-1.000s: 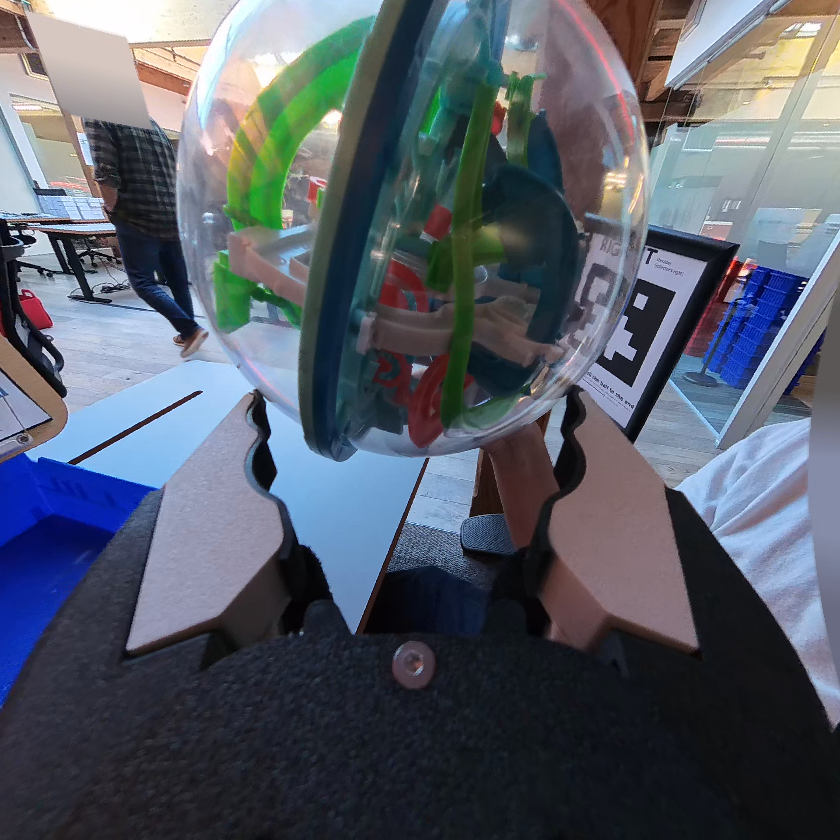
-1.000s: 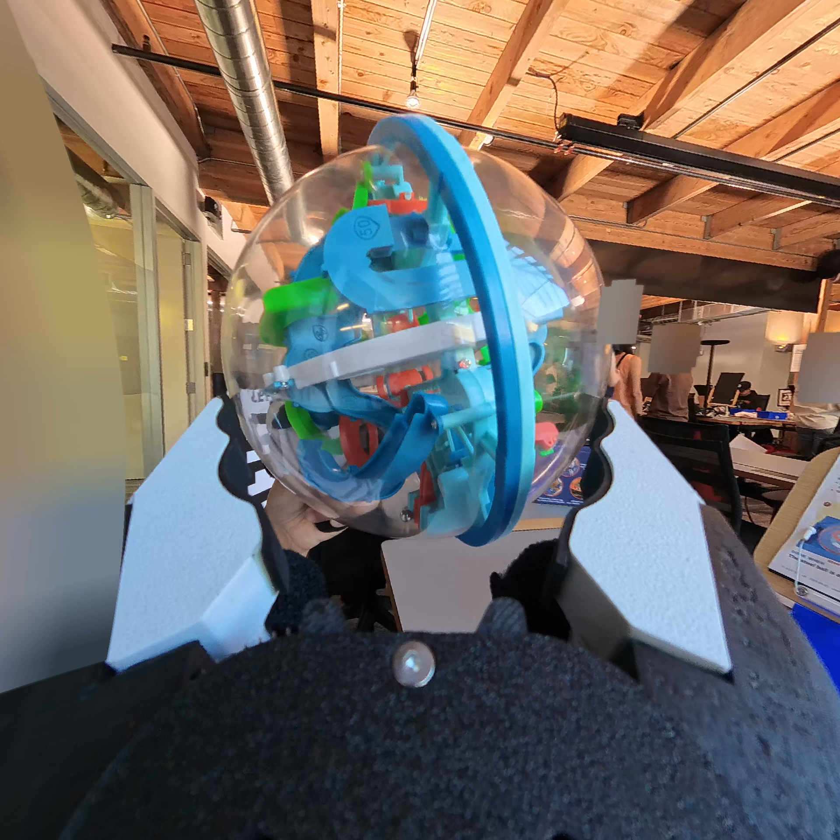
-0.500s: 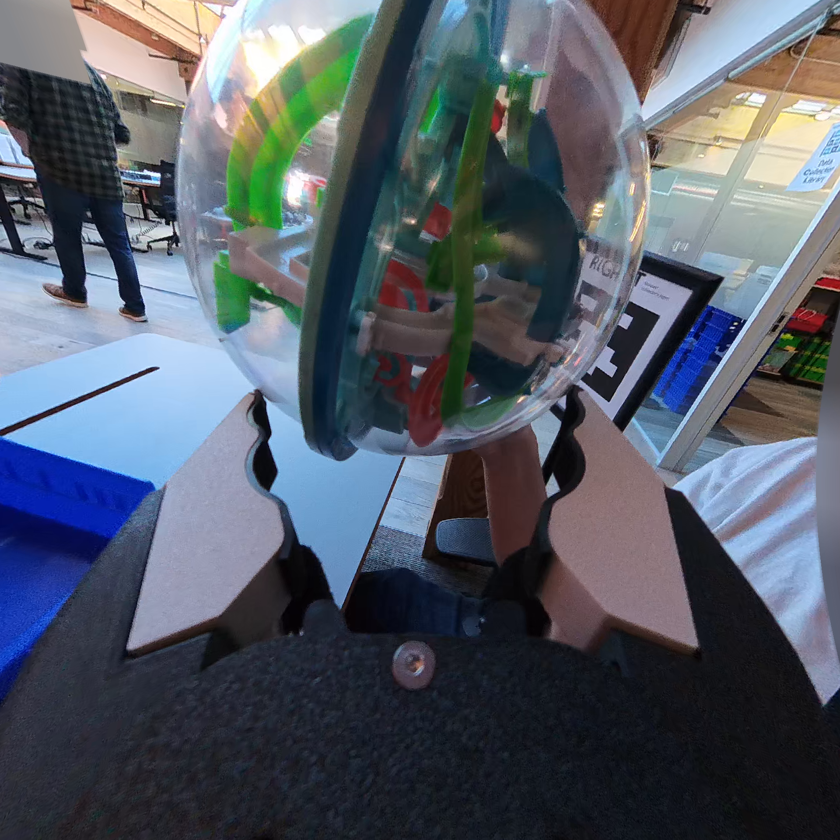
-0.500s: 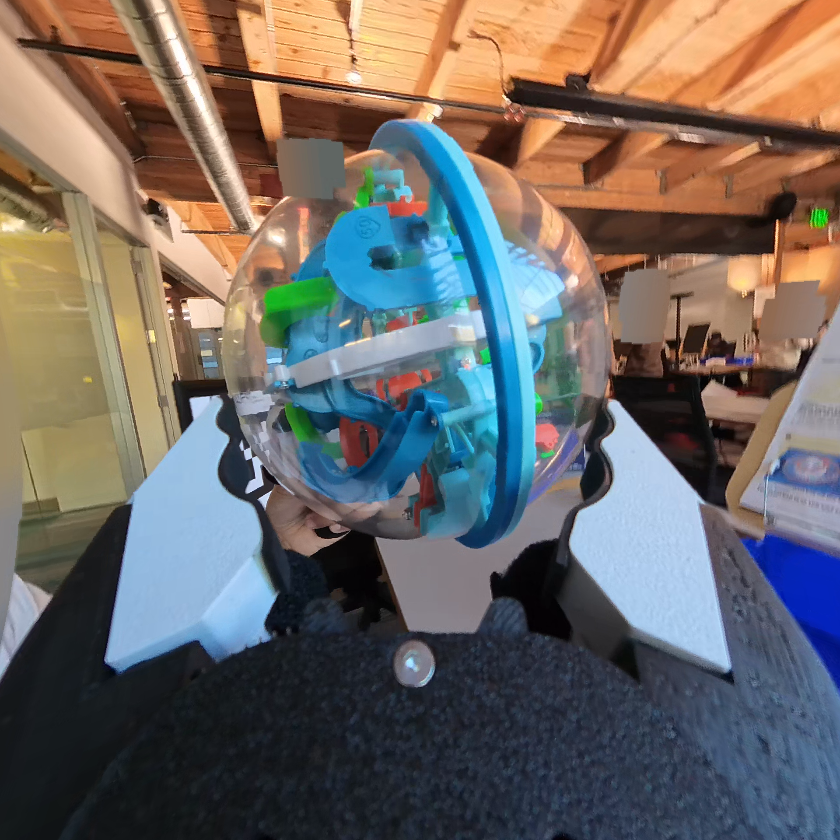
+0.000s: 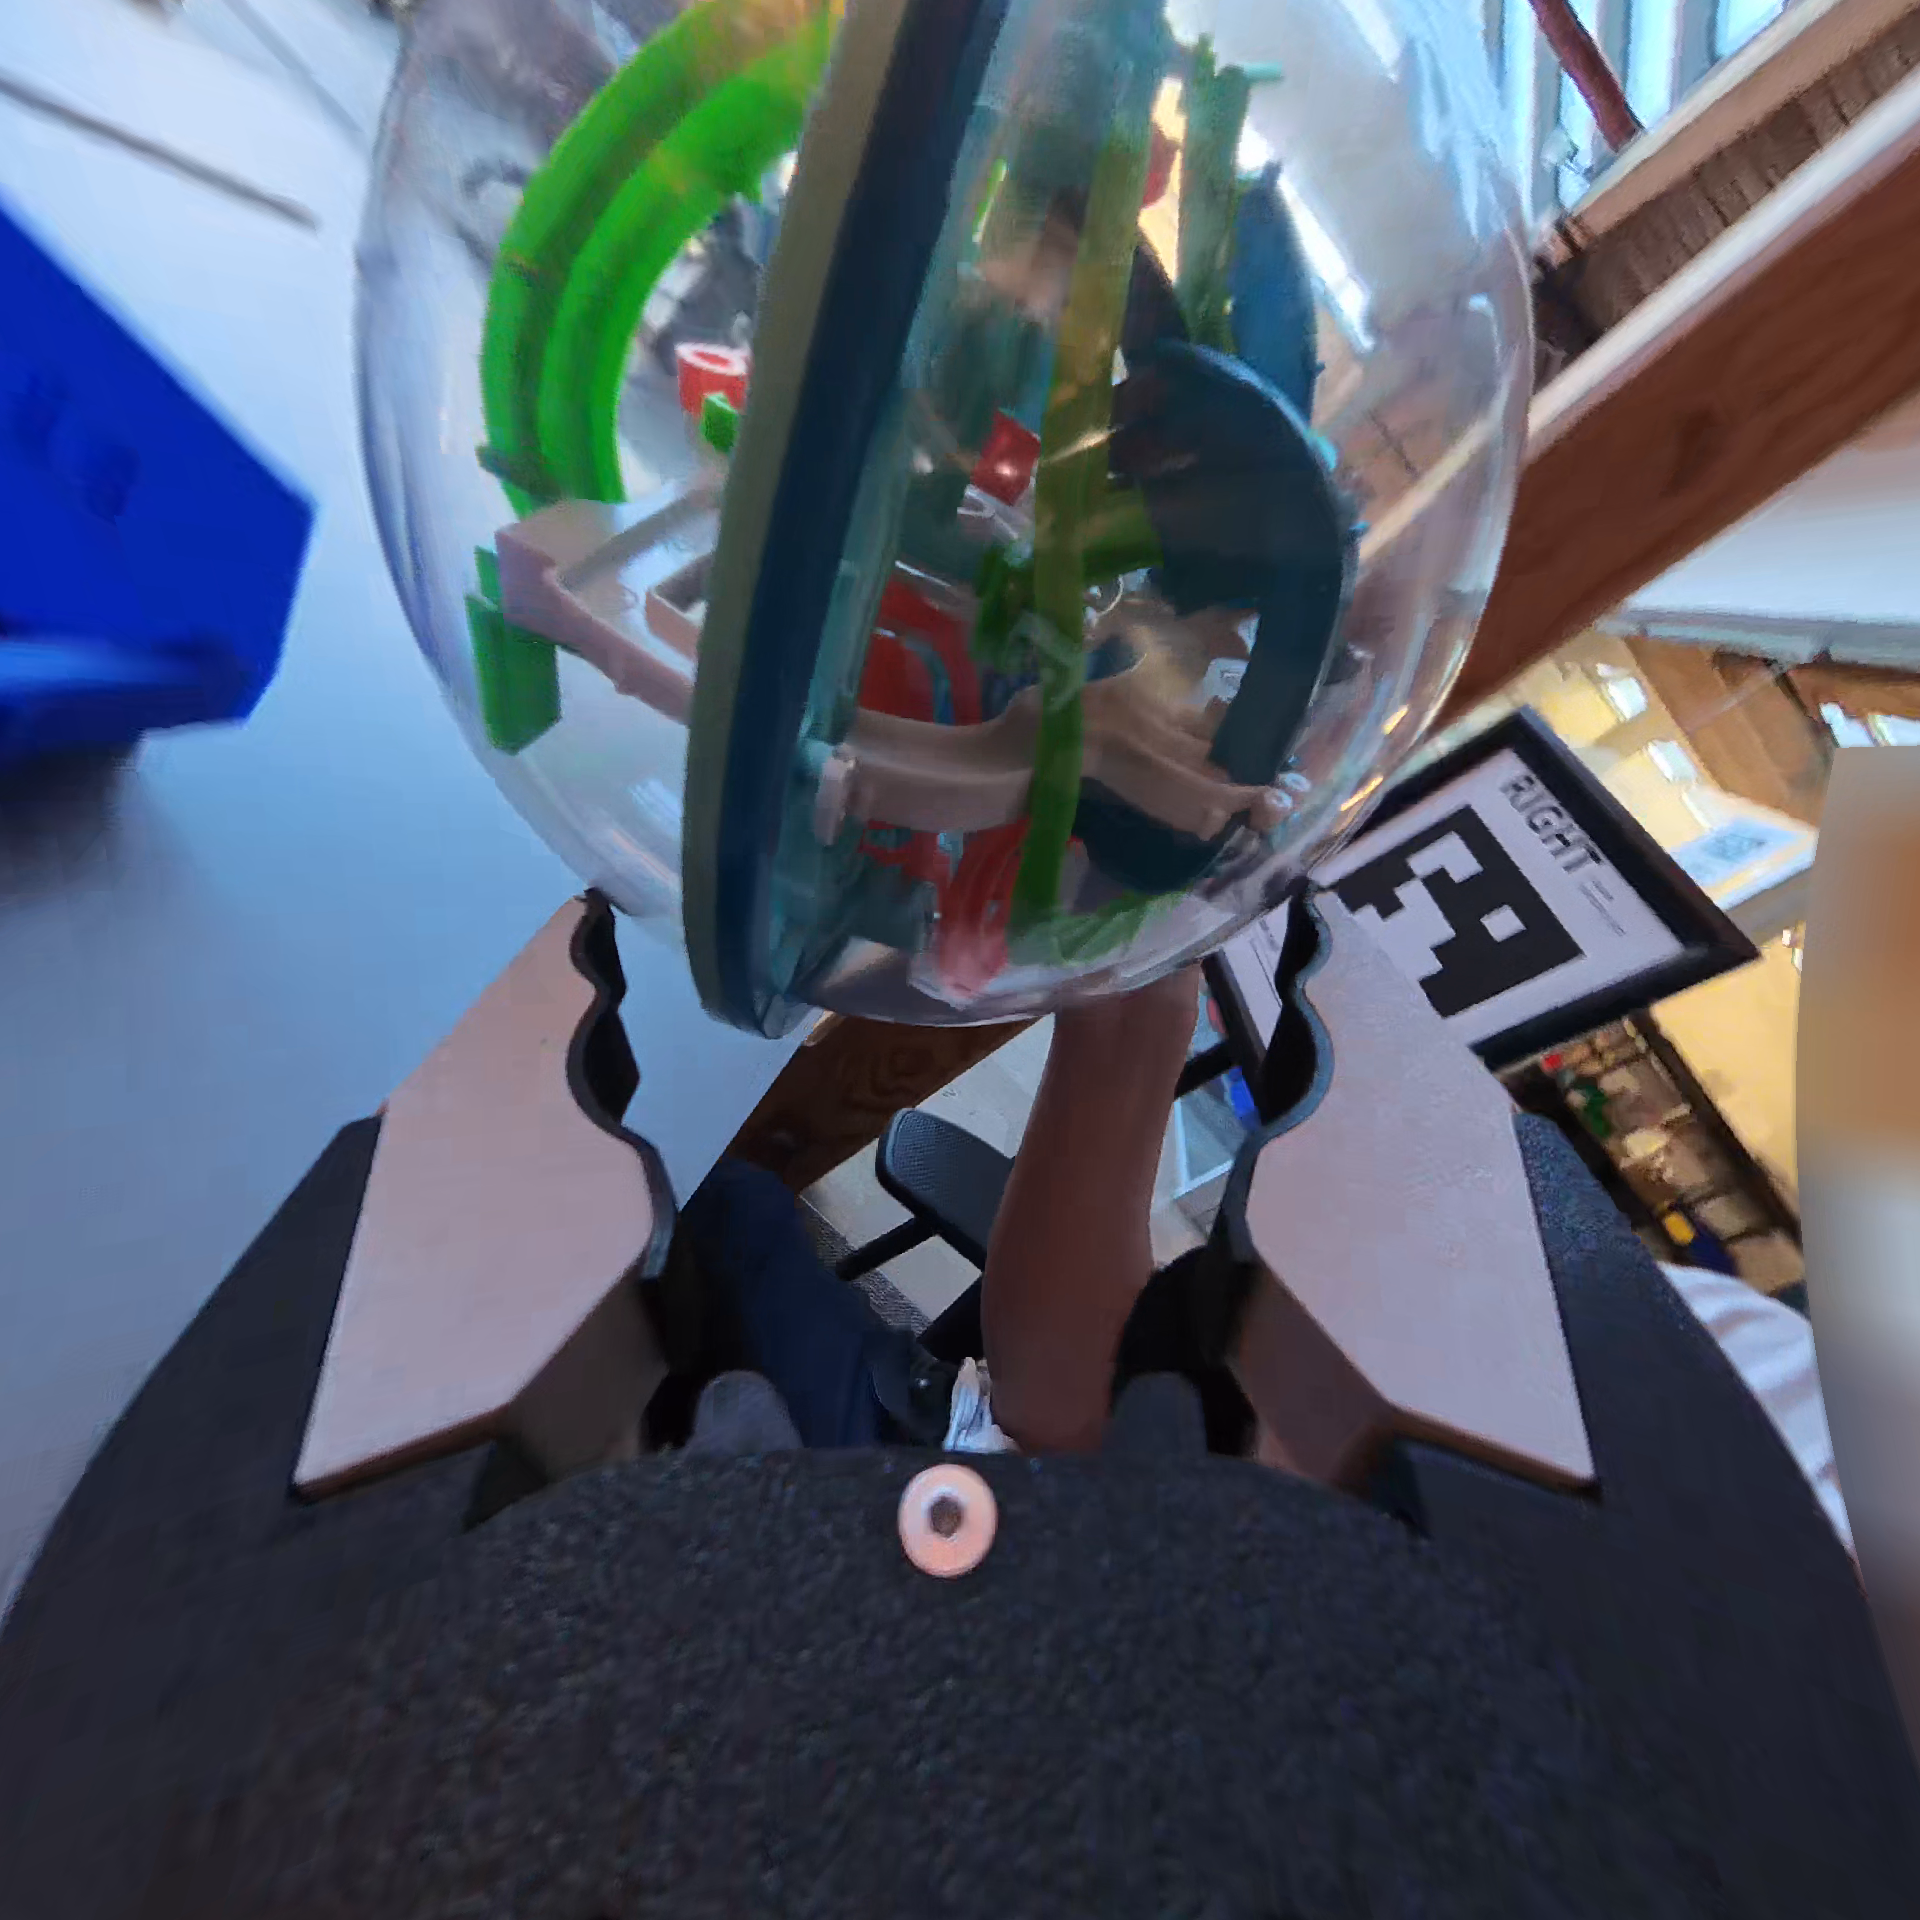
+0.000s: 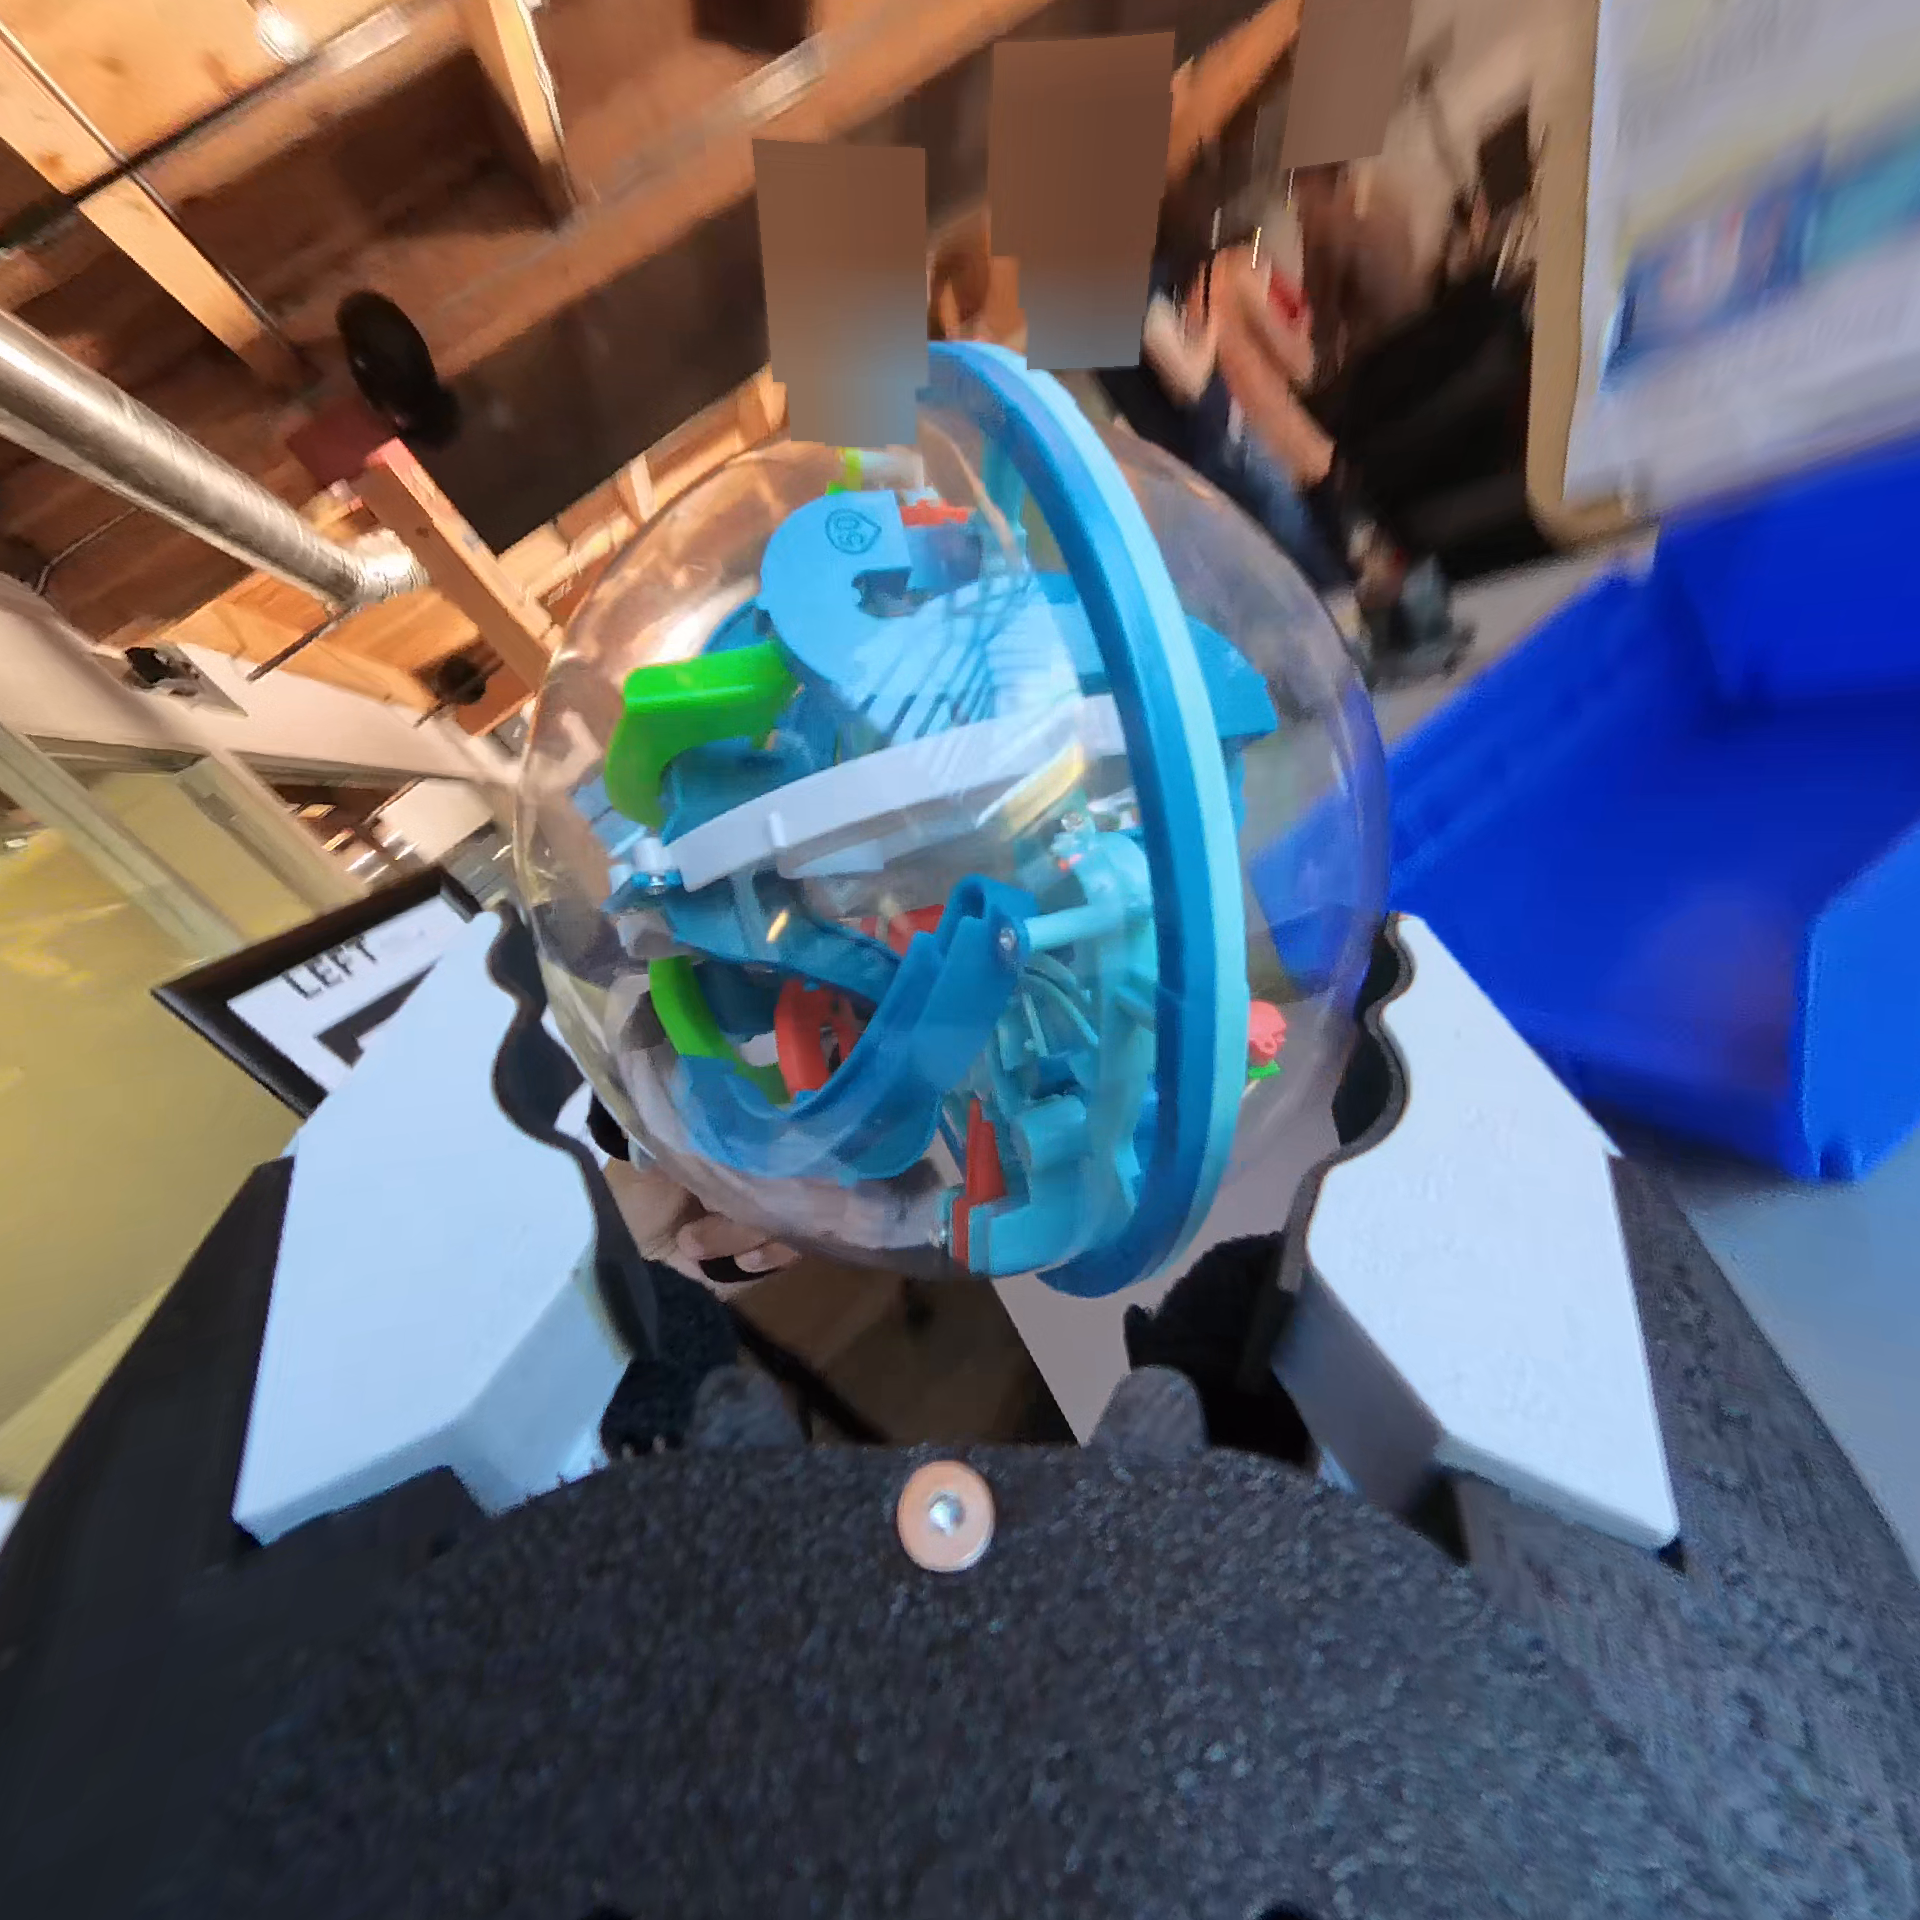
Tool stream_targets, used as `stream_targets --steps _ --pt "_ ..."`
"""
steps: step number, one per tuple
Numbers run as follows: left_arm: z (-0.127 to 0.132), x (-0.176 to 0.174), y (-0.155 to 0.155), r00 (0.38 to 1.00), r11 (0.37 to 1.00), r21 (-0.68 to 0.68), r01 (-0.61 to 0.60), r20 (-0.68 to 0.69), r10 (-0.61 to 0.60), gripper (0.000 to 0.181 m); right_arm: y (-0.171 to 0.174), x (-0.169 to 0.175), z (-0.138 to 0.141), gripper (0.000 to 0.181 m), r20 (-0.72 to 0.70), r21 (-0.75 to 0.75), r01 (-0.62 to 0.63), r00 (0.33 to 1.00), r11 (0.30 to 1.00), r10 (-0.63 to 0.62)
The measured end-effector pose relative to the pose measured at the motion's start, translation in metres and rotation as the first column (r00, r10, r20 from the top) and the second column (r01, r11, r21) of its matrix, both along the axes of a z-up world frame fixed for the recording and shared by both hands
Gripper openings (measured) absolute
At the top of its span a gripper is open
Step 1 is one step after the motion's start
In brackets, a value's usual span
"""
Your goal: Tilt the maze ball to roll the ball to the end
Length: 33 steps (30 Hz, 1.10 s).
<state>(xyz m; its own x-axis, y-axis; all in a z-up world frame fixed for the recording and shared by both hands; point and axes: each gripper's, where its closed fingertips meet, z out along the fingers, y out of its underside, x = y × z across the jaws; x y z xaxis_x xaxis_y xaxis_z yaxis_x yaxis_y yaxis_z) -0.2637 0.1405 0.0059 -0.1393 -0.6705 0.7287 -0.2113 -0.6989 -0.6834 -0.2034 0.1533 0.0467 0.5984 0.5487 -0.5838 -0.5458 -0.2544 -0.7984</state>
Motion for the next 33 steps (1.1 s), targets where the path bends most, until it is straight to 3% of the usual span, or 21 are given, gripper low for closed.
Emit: stream_targets --steps 4,6,9,16,20,25,29,31,33 --pt "-0.054 0.002 0.006 0.989 0.998 -0.012 -0.068 -0.132 0.066 0.117 0.028 0.003 -0.047 0.15 -0.076 -0.039 -0.138 0.988 0.99 0.135" --pt "-0.076 0.0 0.005 0.977 0.997 0.029 -0.075 -0.197 0.08 0.104 0.036 0.007 -0.065 0.15 -0.164 -0.066 -0.19 0.97 0.98 0.177" --pt "-0.086 -0.001 0.001 0.976 0.997 0.04 -0.071 -0.206 0.078 0.1 0.042 0.011 -0.081 0.15 -0.257 -0.095 -0.24 0.944 0.966 0.209" --pt "-0.123 -0.005 -0.025 0.959 0.999 0.009 0.041 -0.28 -0.036 0.1 0.045 0.007 -0.117 0.15 -0.279 -0.254 -0.295 0.934 0.921 0.222" --pt "-0.136 -0.003 -0.038 0.946 0.996 0.016 0.085 -0.316 -0.075 0.107 0.048 0.007 -0.129 0.149 -0.286 -0.303 -0.289 0.937 0.908 0.203" --pt "-0.139 -0.005 -0.042 0.944 0.991 0.07 0.116 -0.317 -0.088 0.104 0.048 0.009 -0.128 0.149 -0.274 -0.296 -0.29 0.938 0.91 0.21" --pt "-0.158 -0.045 -0.036 0.898 0.984 0.127 0.122 -0.436 -0.055 0.114 0.054 0.01 -0.125 0.145 -0.264 -0.271 -0.258 0.946 0.927 0.186" --pt "-0.15 -0.067 -0.03 0.902 0.973 0.203 0.106 -0.432 -0.008 0.123 0.057 0.01 -0.124 0.145 -0.274 -0.268 -0.255 0.945 0.929 0.181" --pt "-0.13 -0.082 -0.009 0.921 0.929 0.364 0.063 -0.381 0.086 0.131 0.06 0.009 -0.123 0.145 -0.273 -0.271 -0.252 0.946 0.929 0.177"
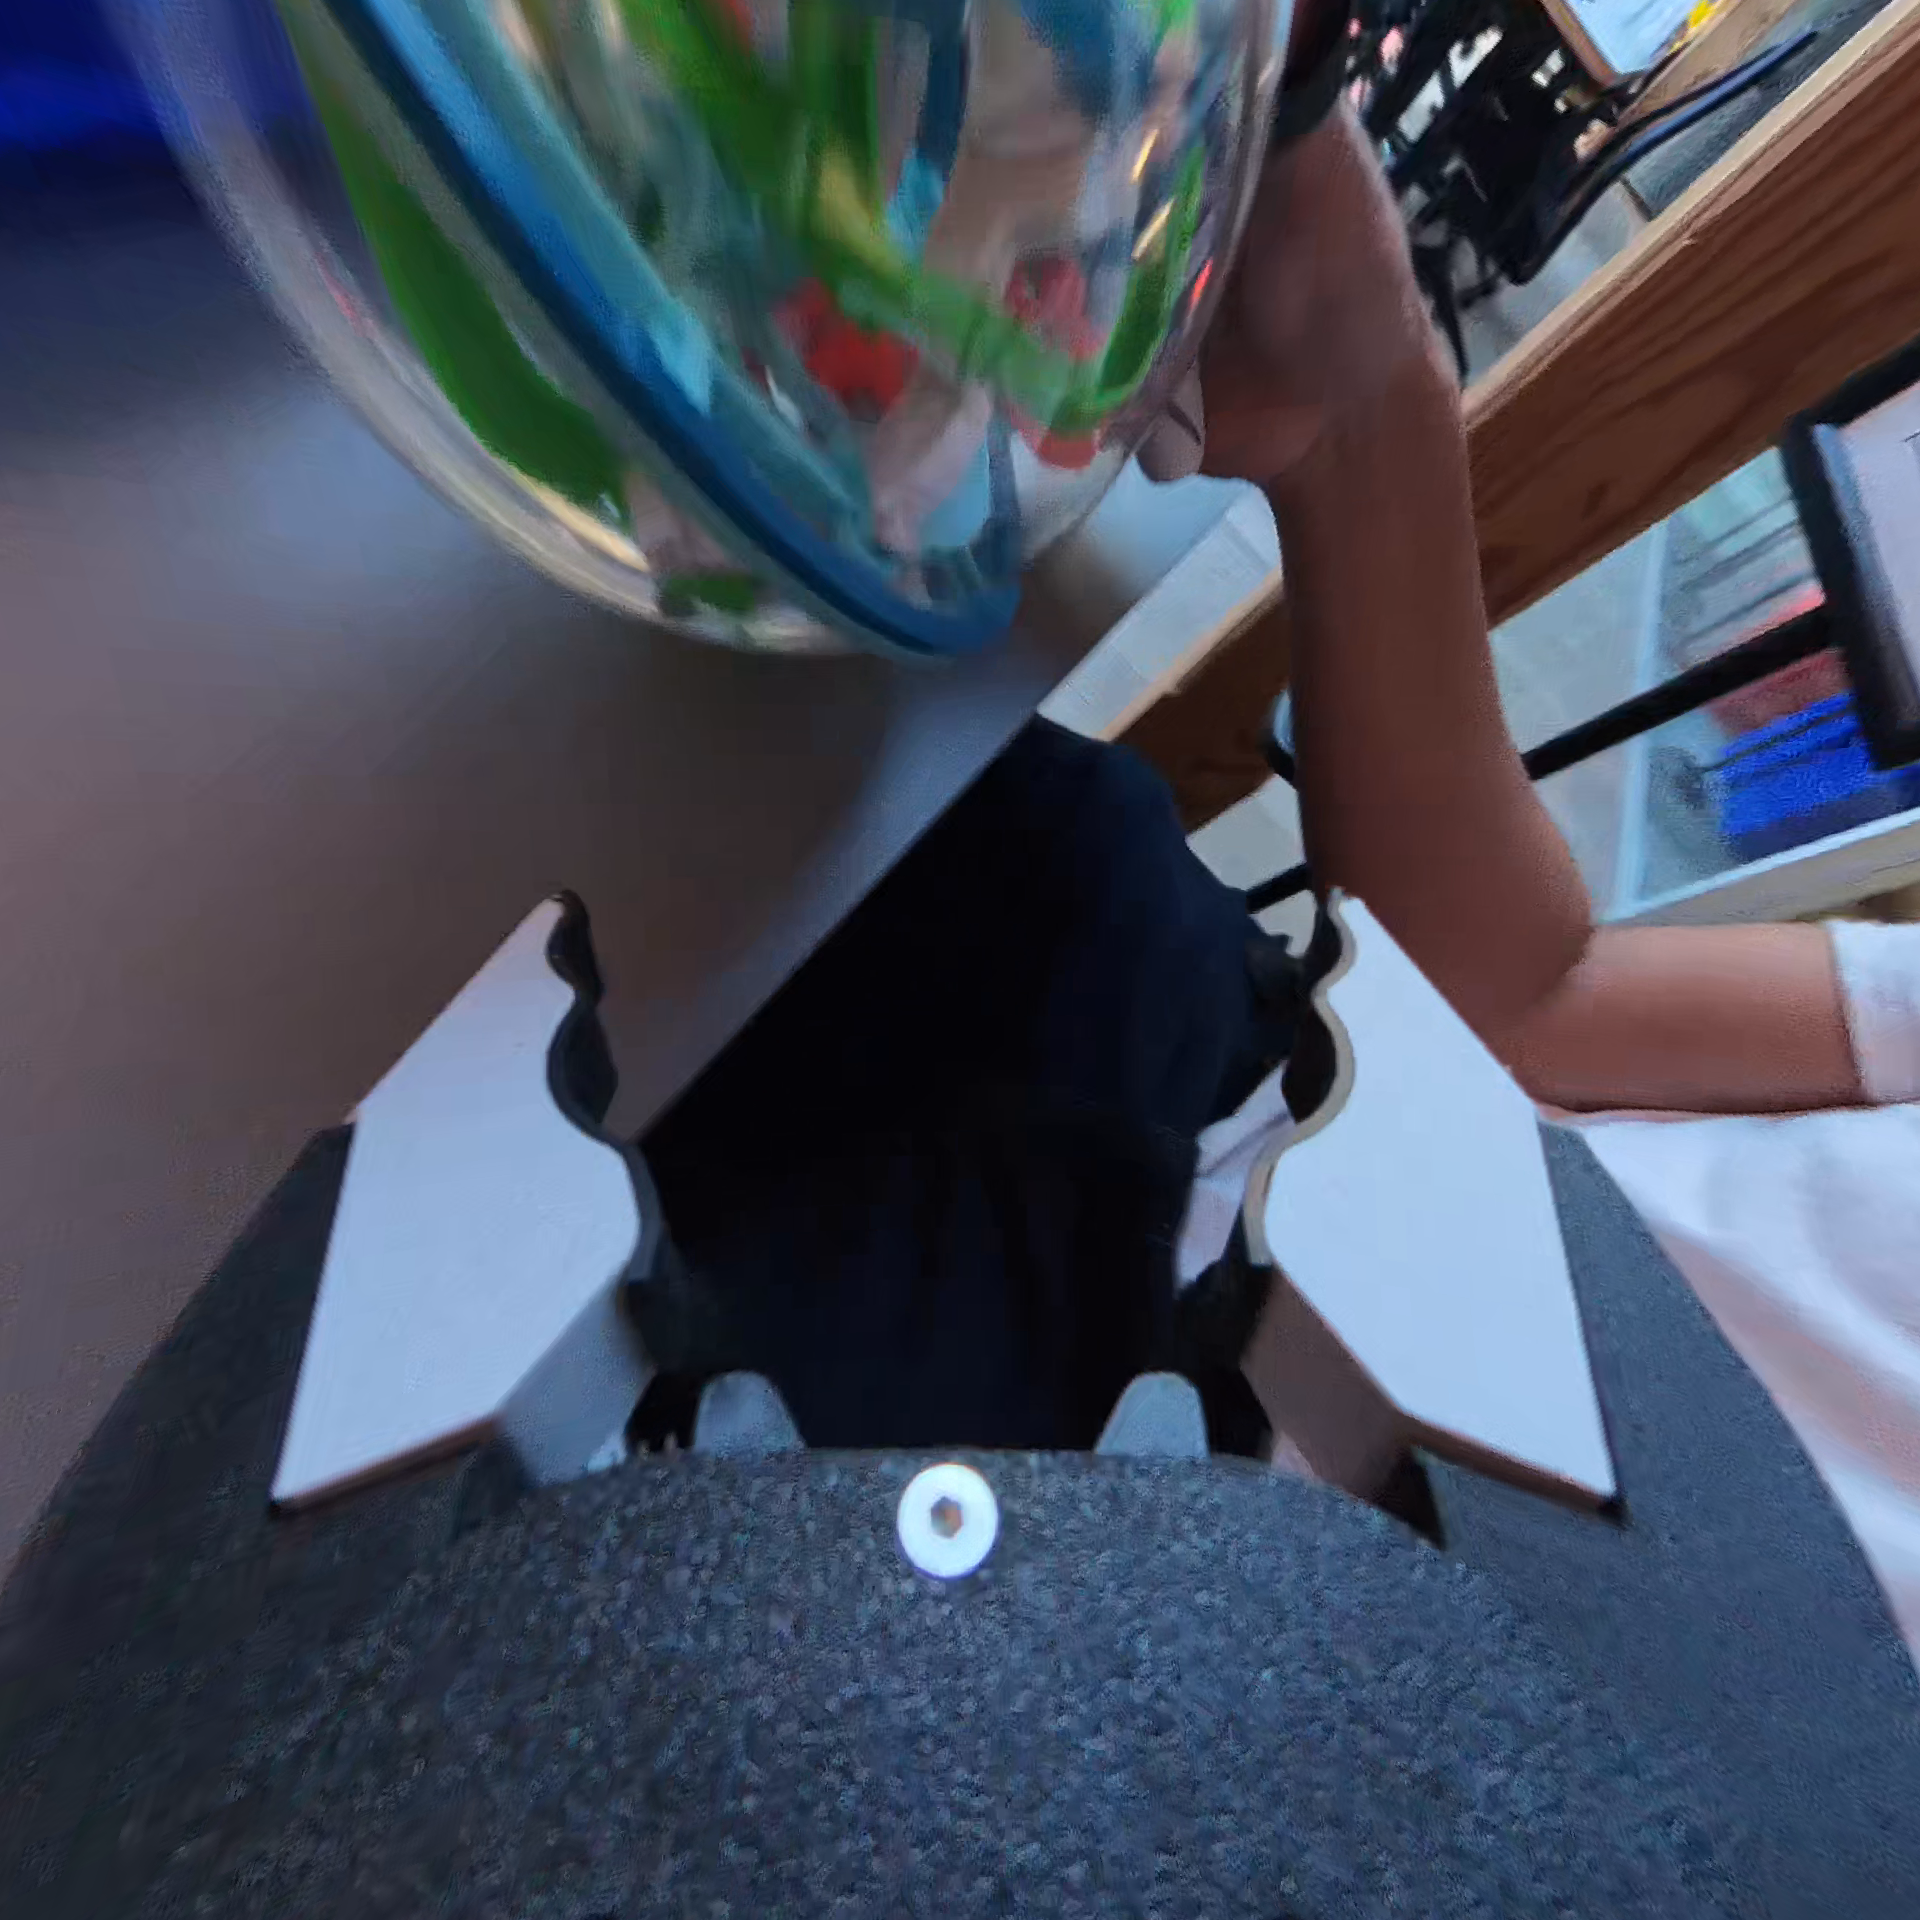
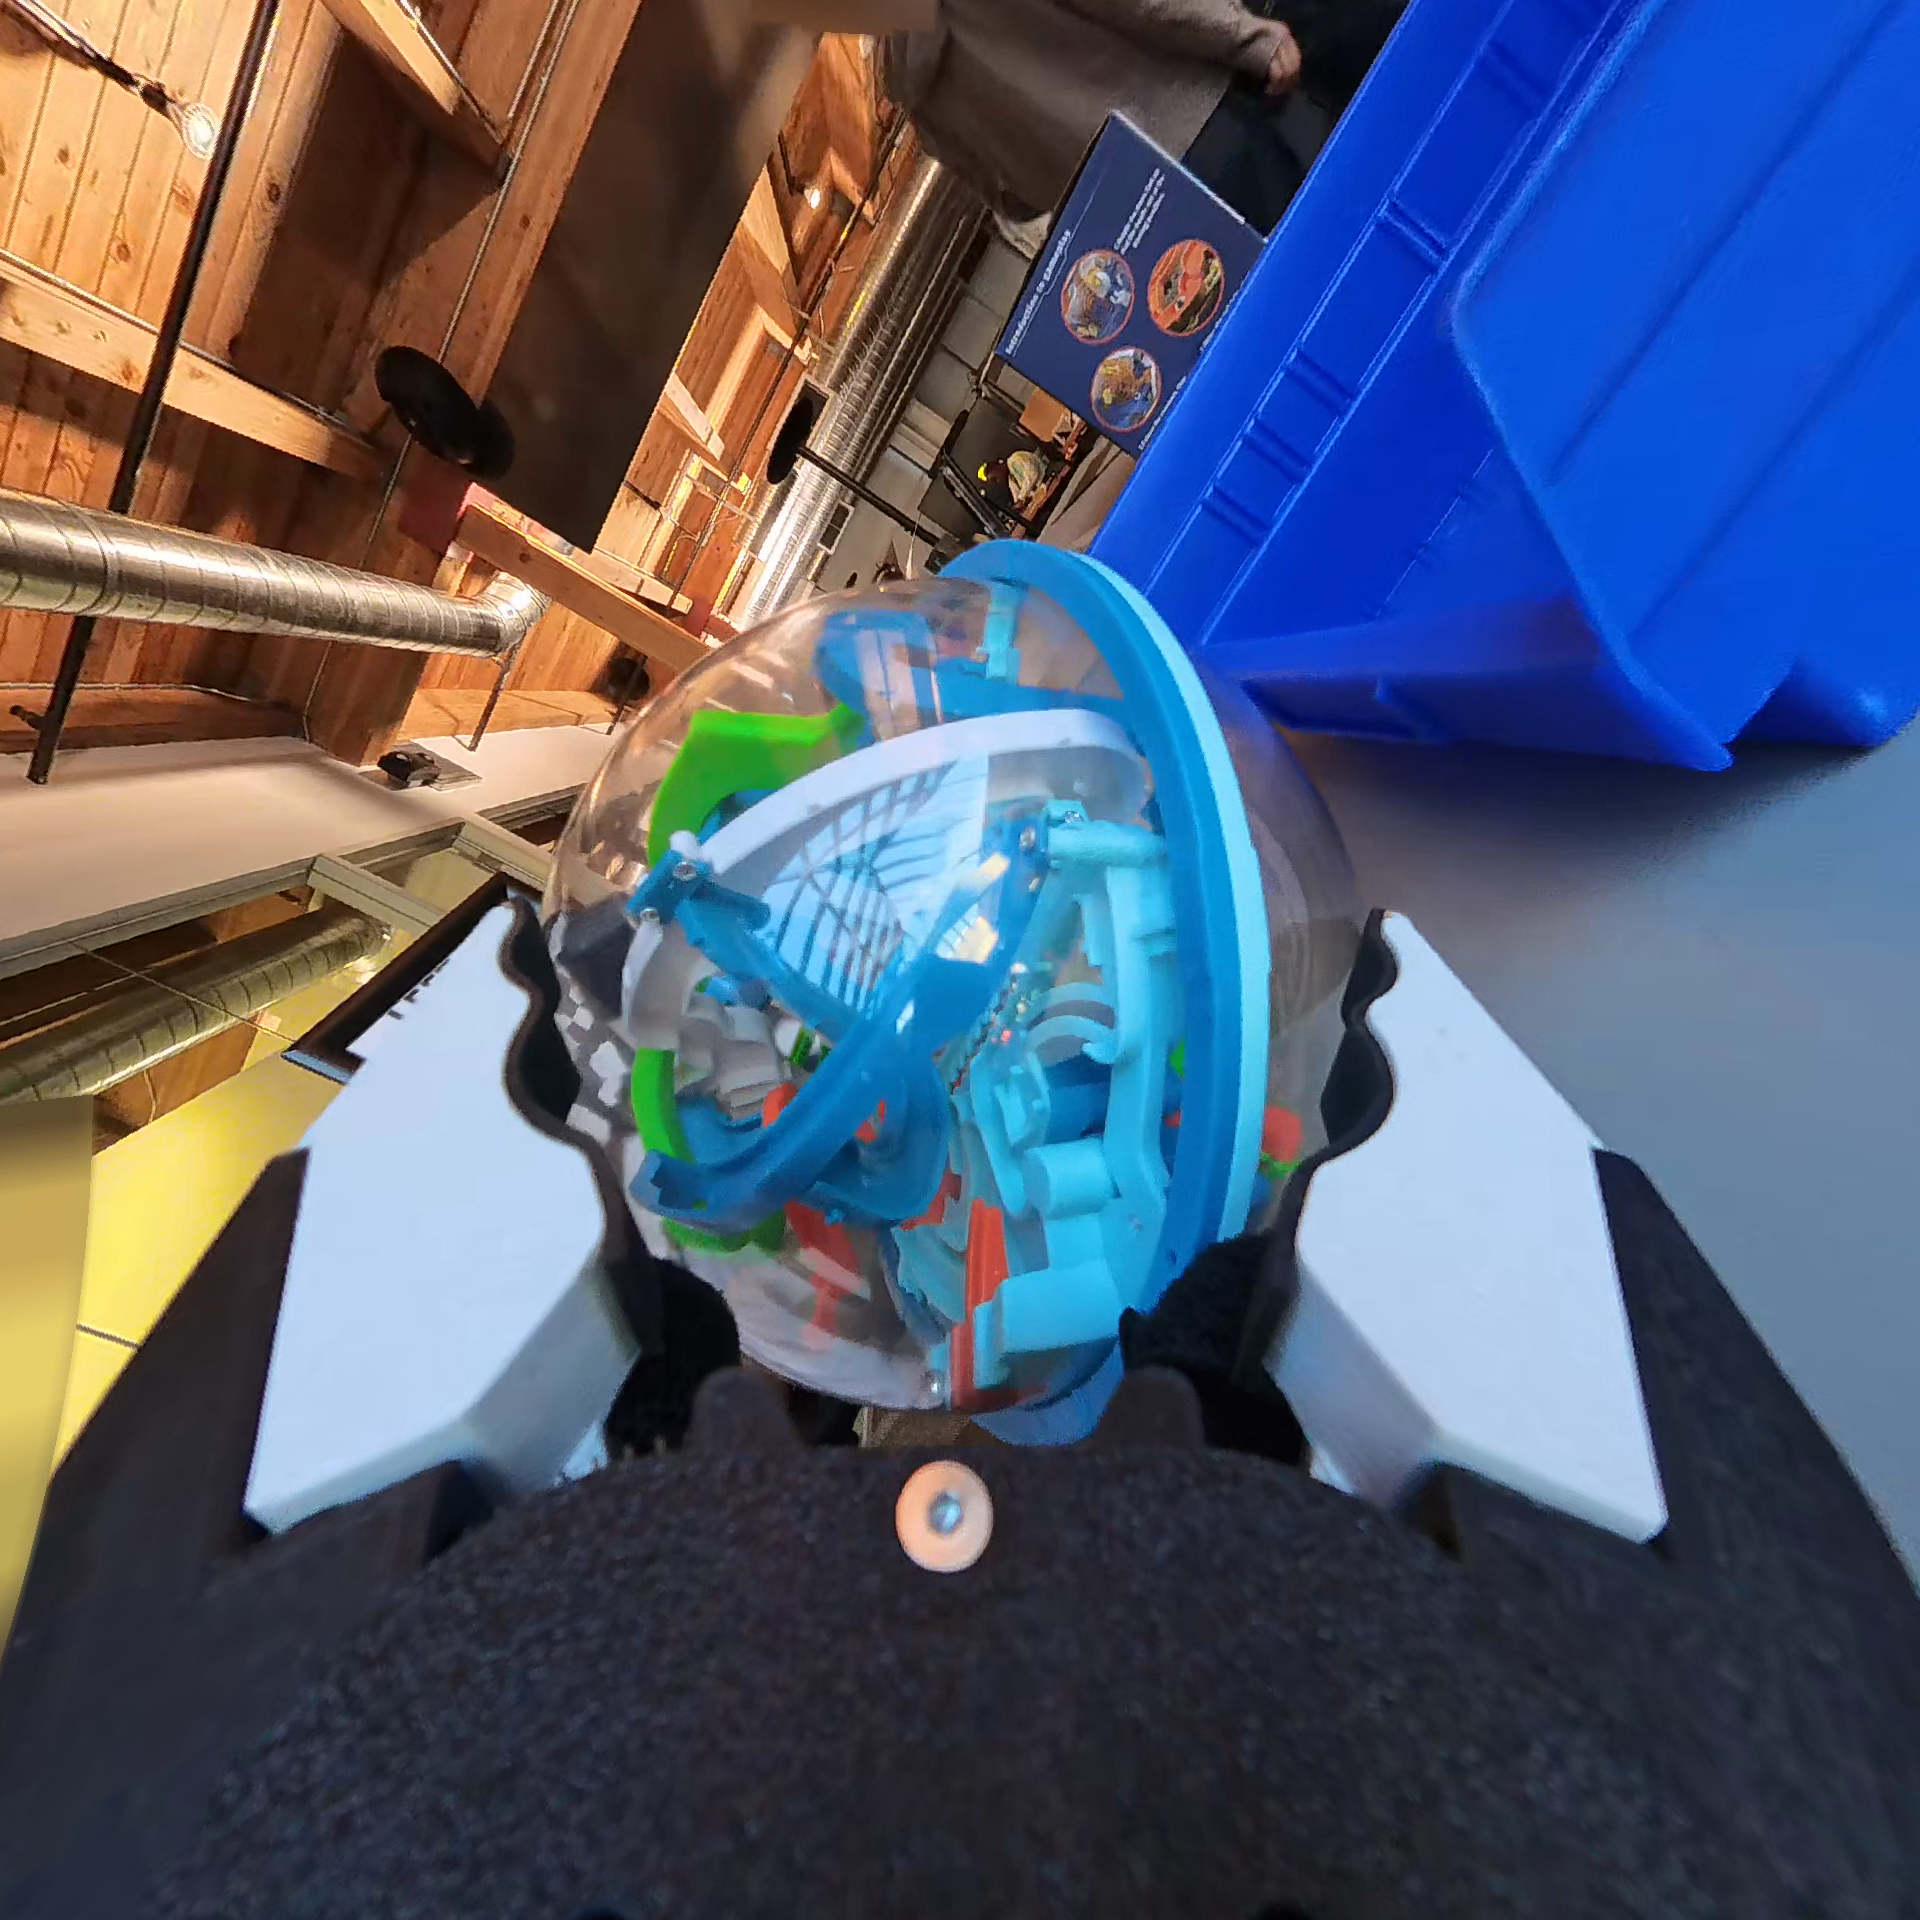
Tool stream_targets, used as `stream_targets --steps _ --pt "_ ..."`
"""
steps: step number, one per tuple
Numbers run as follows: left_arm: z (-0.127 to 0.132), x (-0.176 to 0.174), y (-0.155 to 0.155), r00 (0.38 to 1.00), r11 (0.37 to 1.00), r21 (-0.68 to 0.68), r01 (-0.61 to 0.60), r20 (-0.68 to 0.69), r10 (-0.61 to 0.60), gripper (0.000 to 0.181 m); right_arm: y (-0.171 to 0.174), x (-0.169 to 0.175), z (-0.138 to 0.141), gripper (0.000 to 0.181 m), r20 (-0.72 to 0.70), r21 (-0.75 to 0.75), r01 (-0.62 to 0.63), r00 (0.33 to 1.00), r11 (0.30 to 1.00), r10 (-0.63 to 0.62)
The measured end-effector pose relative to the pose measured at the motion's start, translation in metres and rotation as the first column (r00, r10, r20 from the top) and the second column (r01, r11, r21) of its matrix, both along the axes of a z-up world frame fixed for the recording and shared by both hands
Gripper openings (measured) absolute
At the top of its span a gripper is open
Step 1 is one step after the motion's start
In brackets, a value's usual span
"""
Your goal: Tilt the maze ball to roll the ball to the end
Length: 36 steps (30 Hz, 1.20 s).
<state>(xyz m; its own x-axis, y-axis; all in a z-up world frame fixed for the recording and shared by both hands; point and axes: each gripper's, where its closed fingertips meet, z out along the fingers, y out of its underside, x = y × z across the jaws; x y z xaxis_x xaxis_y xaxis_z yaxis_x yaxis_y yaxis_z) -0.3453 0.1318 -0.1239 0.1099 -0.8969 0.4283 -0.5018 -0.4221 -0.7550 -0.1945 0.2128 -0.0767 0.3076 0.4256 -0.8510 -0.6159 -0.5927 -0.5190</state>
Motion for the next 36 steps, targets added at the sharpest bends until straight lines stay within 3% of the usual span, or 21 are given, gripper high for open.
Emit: stream_targets --steps 4,7,11,15,19,22,24,26,28,33,36 --pt "0.064 0.007 0.054 0.99 0.938 0.345 -0.046 0.141 -0.003 0.154 0.005 -0.007 0.003 0.145 0.033 0.014 0.002 0.999 1.0 -0.002" --pt "0.084 0.038 0.071 0.993 0.872 0.486 0.062 0.061 -0.105 0.158 0.008 -0.013 0.006 0.145 0.063 0.038 -0.001 0.998 0.999 -0.001" --pt "0.061 0.076 0.065 0.956 0.812 0.505 0.291 -0.137 -0.258 0.159 0.011 -0.012 0.008 0.143 0.053 0.046 0.004 0.999 0.999 -0.007" --pt "0.04 0.09 0.076 0.946 0.756 0.571 0.321 -0.221 -0.235 0.159 0.015 -0.006 0.008 0.139 0.032 0.06 0.027 0.999 0.998 -0.029" --pt "0.037 0.083 0.084 0.955 0.807 0.513 0.292 -0.203 -0.217 0.16 0.0 0.018 0.021 0.139 0.074 0.17 0.026 0.996 0.985 -0.039" --pt "0.035 0.076 0.089 0.962 0.838 0.475 0.268 -0.181 -0.206 0.159 -0.024 0.05 0.026 0.121 0.214 0.248 0.027 0.973 0.968 -0.082" --pt "0.034 0.073 0.092 0.965 0.853 0.454 0.257 -0.165 -0.202 0.159 -0.033 0.056 0.008 0.119 0.417 0.226 0.007 0.903 0.974 -0.104" --pt "0.034 0.072 0.094 0.969 0.867 0.435 0.244 -0.146 -0.199 0.159 -0.036 0.048 -0.021 0.127 0.655 0.205 -0.063 0.75 0.977 -0.089" --pt "0.034 0.072 0.095 0.972 0.877 0.421 0.233 -0.127 -0.197 0.159 -0.037 0.026 -0.039 0.13 0.778 0.226 -0.169 0.624 0.959 -0.073" --pt "0.035 0.075 0.099 0.979 0.904 0.375 0.205 -0.088 -0.186 0.158 -0.019 -0.022 -0.068 0.138 0.862 0.208 -0.306 0.507 0.929 -0.026" --pt "0.034 0.077 0.101 0.982 0.92 0.345 0.186 -0.056 -0.178 0.158 -0.002 -0.037 -0.072 0.155 0.884 0.203 -0.282 0.465 0.938 -0.051"
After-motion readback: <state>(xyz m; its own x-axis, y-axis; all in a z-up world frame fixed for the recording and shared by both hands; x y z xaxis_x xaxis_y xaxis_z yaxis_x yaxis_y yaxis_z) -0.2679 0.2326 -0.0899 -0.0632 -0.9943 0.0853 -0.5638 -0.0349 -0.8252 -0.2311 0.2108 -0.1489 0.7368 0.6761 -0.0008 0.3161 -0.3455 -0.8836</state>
